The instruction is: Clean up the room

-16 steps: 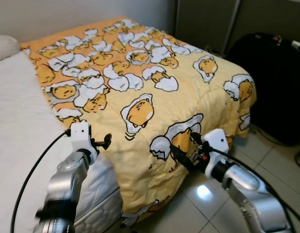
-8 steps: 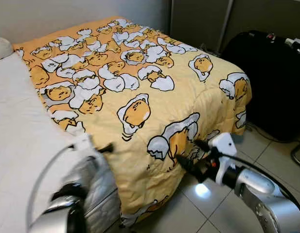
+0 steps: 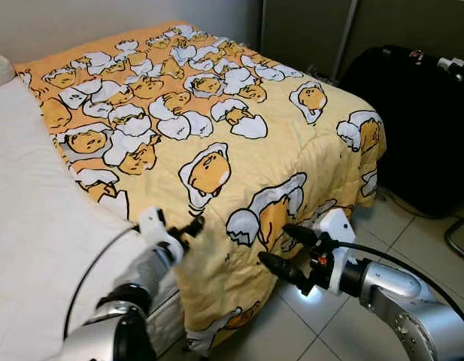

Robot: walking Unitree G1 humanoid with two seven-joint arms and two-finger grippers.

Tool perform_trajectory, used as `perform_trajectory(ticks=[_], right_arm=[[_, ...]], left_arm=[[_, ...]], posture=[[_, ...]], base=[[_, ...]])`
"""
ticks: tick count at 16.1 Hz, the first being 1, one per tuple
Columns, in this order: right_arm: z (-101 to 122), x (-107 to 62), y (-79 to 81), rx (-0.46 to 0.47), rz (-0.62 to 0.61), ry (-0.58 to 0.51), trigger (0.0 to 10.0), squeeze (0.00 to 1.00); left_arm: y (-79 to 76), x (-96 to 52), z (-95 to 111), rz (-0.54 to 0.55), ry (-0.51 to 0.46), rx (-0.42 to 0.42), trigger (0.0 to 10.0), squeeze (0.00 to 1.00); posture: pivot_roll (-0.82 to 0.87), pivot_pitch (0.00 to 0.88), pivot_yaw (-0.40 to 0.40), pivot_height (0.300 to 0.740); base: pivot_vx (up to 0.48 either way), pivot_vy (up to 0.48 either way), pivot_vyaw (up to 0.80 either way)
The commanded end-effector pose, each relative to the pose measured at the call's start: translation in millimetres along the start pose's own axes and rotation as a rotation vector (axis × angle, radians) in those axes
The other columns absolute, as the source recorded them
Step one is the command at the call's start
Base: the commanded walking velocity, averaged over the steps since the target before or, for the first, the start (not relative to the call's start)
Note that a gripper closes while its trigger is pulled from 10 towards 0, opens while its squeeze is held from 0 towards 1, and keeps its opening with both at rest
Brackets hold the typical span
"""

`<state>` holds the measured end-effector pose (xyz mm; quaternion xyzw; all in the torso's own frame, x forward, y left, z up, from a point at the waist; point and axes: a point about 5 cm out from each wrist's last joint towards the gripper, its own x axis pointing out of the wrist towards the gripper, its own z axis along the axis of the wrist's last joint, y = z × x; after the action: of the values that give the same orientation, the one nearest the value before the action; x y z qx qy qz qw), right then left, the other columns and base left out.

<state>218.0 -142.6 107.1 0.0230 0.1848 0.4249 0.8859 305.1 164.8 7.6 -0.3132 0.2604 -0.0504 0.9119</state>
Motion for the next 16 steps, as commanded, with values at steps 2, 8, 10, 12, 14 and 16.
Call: perform_trajectory(ticks=[2, 8, 10, 12, 14, 16], right_arm=[[5.2, 3.8, -0.6, -0.008, 0.024, -0.007, 10.0, 0.00], [3.1, 5.1, -1.1, -0.003, 0.022, -0.002, 10.0, 0.00], [2.2, 2.6, -2.5, -0.006, 0.001, 0.005, 10.0, 0.00], [2.8, -0.7, -3.4, -0.008, -0.017, 0.008, 10.0, 0.00], [2.6, -7.2, -2.5, -0.014, -0.038, 0.016, 10.0, 0.00], [-0.2, -13.0, -1.2, -0.025, -0.045, 0.044, 10.0, 0.00]], left_arm=[[9.9, -9.2, 25.9, -0.040, -0.106, 0.037, 10.0, 0.00], [30.9, -33.8, 47.4, 0.009, -0.211, 0.108, 10.0, 0.00], [47.3, -30.0, 31.6, 0.195, -0.097, 0.232, 10.0, 0.00], [49.2, -27.8, 25.3, 0.242, -0.076, 0.210, 10.0, 0.13], [53.7, -26.7, 20.2, 0.322, -0.056, 0.241, 10.0, 1.00], [55.9, -24.8, 16.6, 0.422, -0.025, 0.256, 10.0, 1.00]], posture=[[-0.09, 0.000, 0.068, 0.740], [-0.08, 0.000, 0.063, 0.740], [-0.10, 0.000, 0.060, 0.740], [-0.12, 0.000, 0.060, 0.740], [-0.16, 0.000, 0.063, 0.740], [-0.17, 0.000, 0.055, 0.740]], base=[[0.000, 0.000, 0.00], [0.000, 0.000, 0.00], [0.000, 0.000, 0.00], [0.000, 0.000, 0.00], [0.000, 0.000, 0.00], [0.000, 0.000, 0.00]])
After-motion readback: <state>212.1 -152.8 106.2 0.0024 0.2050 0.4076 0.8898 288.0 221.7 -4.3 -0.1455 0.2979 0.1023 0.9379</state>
